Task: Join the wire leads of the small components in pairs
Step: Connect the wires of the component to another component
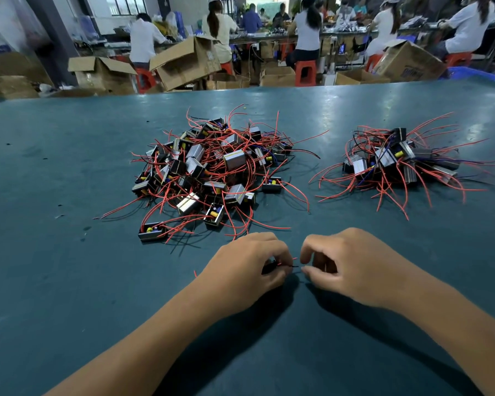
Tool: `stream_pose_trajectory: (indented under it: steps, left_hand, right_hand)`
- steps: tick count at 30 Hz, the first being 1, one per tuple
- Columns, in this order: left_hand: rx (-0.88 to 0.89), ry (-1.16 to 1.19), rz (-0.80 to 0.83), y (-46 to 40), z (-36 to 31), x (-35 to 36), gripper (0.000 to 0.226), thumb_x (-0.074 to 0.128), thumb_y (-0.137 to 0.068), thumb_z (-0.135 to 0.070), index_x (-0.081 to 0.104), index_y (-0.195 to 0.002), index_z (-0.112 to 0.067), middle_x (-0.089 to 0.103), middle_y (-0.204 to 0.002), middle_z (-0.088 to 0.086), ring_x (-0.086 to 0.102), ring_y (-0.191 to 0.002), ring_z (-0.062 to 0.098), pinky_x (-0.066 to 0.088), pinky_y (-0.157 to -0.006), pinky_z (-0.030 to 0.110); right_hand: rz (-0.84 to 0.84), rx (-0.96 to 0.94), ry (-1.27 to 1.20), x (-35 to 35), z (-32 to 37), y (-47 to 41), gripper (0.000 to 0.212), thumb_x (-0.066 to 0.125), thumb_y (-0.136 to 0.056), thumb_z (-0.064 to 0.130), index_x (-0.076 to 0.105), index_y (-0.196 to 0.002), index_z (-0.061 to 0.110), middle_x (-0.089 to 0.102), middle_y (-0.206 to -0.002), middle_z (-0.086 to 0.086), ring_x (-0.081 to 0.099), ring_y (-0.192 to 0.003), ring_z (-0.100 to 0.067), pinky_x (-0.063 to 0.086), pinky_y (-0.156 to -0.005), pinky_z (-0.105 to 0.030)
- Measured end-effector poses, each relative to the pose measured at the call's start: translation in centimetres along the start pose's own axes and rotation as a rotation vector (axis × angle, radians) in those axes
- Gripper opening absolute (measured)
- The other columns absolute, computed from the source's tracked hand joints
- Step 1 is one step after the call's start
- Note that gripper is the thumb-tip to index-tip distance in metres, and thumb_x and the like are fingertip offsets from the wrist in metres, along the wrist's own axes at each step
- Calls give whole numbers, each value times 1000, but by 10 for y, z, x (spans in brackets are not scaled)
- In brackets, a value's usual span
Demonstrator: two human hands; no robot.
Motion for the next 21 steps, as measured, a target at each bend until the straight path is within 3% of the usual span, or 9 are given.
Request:
stream_pose_trajectory:
  steps: [9, 14, 18, 21]
  left_hand:
    - [0, -13, 11, 0, -1, 0, 4, 67, -91, -24, 69, -95, -26, 60, -93, -13, 46, -86, 0, 48, -79, 40]
    - [1, -28, 16, 1, -2, -1, 4, 67, -91, -25, 68, -94, -27, 59, -93, -13, 47, -87, 1, 48, -78, 39]
    - [0, -28, 31, 1, -2, -1, 3, 66, -91, -26, 67, -94, -27, 59, -94, -13, 47, -89, 1, 48, -78, 39]
    - [1, -29, 31, 1, -2, -2, 3, 66, -91, -27, 67, -94, -27, 59, -95, -12, 50, -91, 4, 48, -78, 41]
  right_hand:
    - [-8, -66, 3, 2, 10, -1, 12, 58, -88, 32, 58, -86, 21, 63, -70, 4, 54, -65, -22, 36, -60, -33]
    - [-24, -27, -12, 7, 11, -2, 11, 59, -86, 29, 52, -81, 22, 49, -64, 9, 42, -62, -18, 35, -60, -34]
    - [12, -18, -52, 5, 10, -1, 8, 58, -86, 29, 55, -83, 23, 57, -67, 7, 46, -63, -17, 40, -62, -35]
    - [4, -8, -53, 5, 10, -1, 10, 52, -82, 35, 51, -79, 25, 51, -62, 10, 42, -60, -15, 37, -59, -33]
Point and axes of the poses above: each hand's wrist, its own y-axis away from the middle knuckle, its own x-axis out of the palm, z = x × y, the point moved 4 cm from there along -y, towards the middle knuckle
